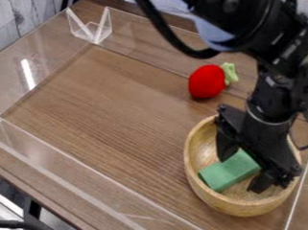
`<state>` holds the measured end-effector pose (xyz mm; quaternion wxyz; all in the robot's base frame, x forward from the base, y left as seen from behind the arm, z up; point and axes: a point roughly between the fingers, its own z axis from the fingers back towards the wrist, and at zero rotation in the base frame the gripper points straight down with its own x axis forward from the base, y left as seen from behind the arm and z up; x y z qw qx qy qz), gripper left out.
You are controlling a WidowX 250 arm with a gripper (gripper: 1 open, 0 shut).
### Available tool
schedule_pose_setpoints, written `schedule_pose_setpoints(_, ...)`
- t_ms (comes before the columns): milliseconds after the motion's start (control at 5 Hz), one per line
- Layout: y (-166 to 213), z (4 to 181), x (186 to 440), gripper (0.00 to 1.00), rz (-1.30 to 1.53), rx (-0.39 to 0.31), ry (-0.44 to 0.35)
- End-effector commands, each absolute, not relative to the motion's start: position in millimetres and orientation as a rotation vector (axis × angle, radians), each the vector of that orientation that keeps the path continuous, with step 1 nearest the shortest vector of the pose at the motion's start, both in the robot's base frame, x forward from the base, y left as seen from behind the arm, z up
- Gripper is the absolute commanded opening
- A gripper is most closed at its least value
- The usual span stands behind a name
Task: Remove the green object from the brown bowl and put it on the table
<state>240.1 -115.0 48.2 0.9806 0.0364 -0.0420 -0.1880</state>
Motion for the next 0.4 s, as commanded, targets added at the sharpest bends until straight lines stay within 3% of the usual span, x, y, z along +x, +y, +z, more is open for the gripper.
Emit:
schedule_pose_setpoints(0,-110.0,60.4,241.0,1.0,-0.421,0.052,-0.134)
schedule_pose_setpoints(200,-108.2,56.4,242.9,1.0,-0.427,0.046,-0.143)
